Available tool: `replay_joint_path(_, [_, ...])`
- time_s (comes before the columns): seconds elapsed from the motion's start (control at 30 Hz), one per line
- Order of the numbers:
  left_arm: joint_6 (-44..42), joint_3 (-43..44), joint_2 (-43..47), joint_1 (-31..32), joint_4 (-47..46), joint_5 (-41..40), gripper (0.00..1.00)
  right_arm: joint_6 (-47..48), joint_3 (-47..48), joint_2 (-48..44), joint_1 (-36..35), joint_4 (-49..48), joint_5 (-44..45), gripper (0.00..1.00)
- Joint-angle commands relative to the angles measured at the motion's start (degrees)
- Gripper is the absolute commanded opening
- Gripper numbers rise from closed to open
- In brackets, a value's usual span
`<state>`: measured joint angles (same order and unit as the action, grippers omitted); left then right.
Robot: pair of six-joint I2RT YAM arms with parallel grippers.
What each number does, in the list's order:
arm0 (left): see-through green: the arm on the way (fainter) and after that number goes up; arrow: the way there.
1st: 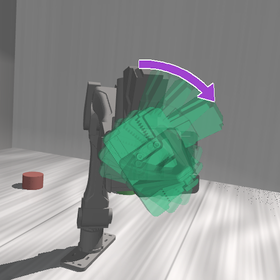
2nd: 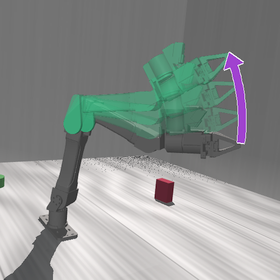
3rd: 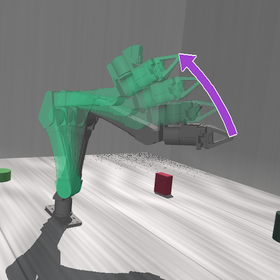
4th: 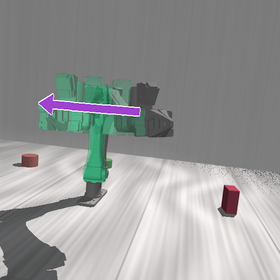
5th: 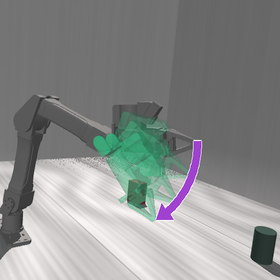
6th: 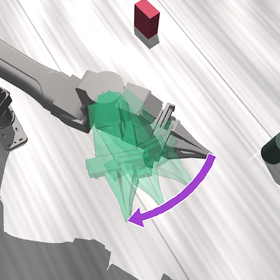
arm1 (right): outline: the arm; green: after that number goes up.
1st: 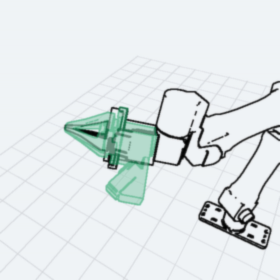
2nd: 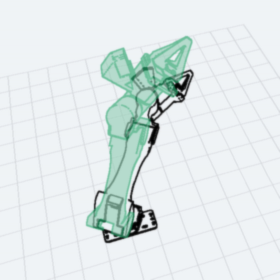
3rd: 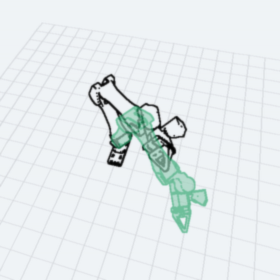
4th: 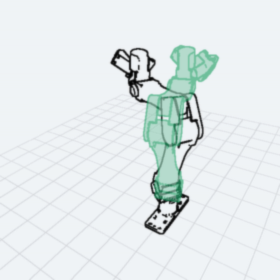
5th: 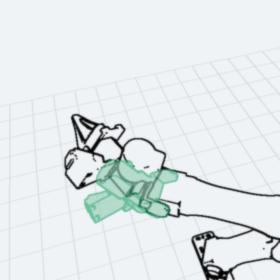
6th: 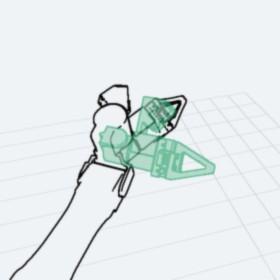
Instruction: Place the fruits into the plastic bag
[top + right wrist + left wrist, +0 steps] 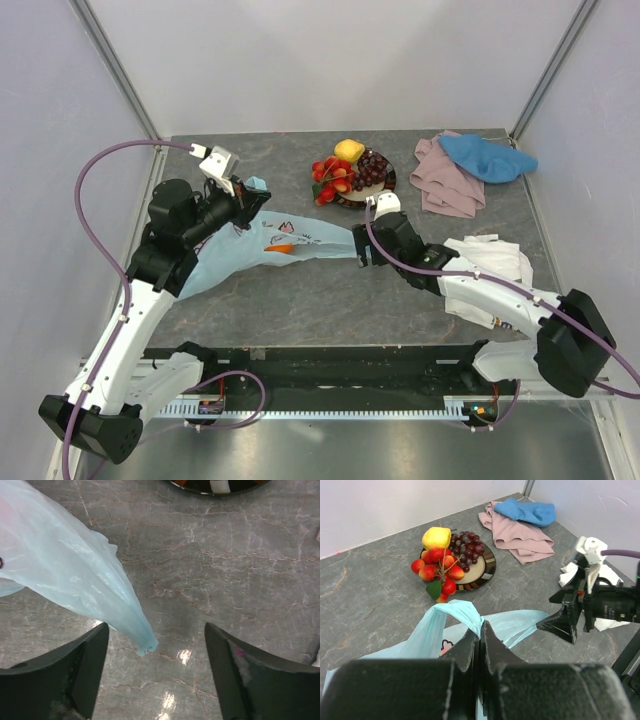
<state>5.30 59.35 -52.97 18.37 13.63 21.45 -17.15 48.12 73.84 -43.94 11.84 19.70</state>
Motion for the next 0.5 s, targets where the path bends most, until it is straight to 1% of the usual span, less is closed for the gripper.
replay_joint_path(0.0, [0.24,0.32,0.76,-0.18,-0.62,-1.32,0.01,2.2,-0.92,2.79,2.72,-6.82,-6.68,0.76])
replay_joint_path(0.03, [0.24,0.24,0.76,-0.26,-0.62,-1.33,0.01,2.55,-0.49,4.02,3.77,-7.26,-8.7,0.73])
replay_joint_path(0.07, [0.15,0.32,0.76,-0.18,-0.62,-1.33,0.01,2.73,-0.13,4.55,4.21,-7.96,-9.76,0.67])
replay_joint_path(0.13, [0.06,0.24,0.94,-0.27,-0.62,-1.59,0.02,3.52,0.66,5.25,4.74,-8.58,-11.78,0.57])
replay_joint_path(0.17, [0.06,0.24,1.03,-0.18,-0.62,-1.68,0.02,3.78,1.01,5.17,4.83,-8.84,-12.49,0.46])
replay_joint_path(0.23, [-0.2,0.32,1.11,-0.26,-0.71,-2.03,0.02,4.4,3.28,4.21,4.83,-8.41,-13.63,0.28])
replay_joint_path(0.27, [-0.38,0.41,1.2,-0.18,-0.62,-2.38,0.02,4.92,4.52,3.68,4.83,-7.19,-14.07,0.16])
replay_joint_path(0.3, [-0.99,0.59,1.2,-0.26,-0.45,-3.95,0.02,5.45,6.01,2.46,4.83,-6.13,-14.34,0.12])
replay_joint_path(0.33, [-1.25,1.46,1.29,-0.44,-0.27,-5.01,0.02,5.89,9.68,1.66,4.83,-4.9,-14.52,0.09])
replay_joint_path(0.37, [-1.43,2.08,1.46,-0.62,0.34,-5.89,0.02,7.11,11.8,1.05,4.83,-2.46,-14.87,0.02])
replay_joint_path(0.47, [-1.78,4.98,2.52,-1.93,1.4,-9.58,0.02,9.05,21.03,-0.8,4.83,1.16,-15.13,0.01])
